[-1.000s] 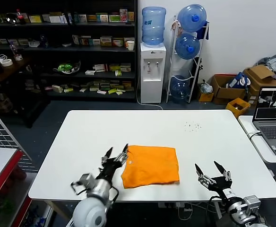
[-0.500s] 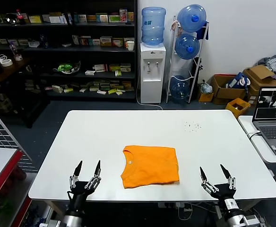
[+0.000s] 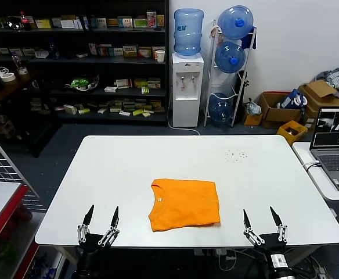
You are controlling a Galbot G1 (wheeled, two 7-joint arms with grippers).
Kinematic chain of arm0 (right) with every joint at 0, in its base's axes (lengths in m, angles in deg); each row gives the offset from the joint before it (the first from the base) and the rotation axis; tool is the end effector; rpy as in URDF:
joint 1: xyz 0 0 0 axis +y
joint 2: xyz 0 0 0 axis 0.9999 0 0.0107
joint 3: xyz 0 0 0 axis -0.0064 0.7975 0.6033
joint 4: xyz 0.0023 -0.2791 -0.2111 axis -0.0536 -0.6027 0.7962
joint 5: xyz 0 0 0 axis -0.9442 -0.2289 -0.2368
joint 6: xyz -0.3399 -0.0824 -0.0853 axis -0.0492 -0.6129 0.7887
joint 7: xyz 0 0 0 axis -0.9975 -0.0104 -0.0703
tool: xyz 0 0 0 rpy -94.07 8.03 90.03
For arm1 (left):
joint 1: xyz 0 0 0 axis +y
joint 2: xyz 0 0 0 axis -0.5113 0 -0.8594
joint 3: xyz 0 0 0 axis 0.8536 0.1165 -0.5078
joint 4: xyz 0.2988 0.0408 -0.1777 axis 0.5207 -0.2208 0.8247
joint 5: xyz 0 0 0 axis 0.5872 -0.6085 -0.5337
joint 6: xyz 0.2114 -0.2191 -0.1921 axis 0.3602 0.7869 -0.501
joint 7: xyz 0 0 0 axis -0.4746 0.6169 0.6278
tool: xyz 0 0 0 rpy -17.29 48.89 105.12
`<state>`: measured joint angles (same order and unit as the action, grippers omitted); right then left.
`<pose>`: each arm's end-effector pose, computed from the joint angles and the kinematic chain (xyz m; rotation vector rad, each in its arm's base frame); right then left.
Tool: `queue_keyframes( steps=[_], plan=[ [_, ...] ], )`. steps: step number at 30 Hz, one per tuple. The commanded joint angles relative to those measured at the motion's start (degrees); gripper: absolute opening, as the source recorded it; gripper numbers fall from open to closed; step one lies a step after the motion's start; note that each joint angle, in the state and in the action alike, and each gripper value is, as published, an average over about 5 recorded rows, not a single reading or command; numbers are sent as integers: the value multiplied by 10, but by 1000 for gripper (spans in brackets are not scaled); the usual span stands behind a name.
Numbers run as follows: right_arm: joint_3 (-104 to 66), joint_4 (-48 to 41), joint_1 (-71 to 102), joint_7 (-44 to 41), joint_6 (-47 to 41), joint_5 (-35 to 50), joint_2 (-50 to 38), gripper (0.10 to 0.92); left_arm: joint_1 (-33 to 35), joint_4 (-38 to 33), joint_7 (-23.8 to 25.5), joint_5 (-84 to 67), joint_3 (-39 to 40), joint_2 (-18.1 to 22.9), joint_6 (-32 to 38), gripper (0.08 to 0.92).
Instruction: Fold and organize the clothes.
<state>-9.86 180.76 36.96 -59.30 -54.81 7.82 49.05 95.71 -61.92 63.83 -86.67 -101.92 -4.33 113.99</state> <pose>0.1338 -0.0884 -0.3778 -0.1026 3.0905 -0.1145 0.1342 0.0410 -0.3964 0.2168 2.8909 -0.2478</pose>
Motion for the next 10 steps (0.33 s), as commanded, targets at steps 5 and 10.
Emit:
queue_keyframes(
  steps=[5,10],
  plan=[
    [2,-11,0,-7,40,-34,35,823,13,5,12,36,-14,33,28,823],
    [1,-10,0,-6,41,-33,32,823,11,6,6,51,-12,38,27,823]
  ],
)
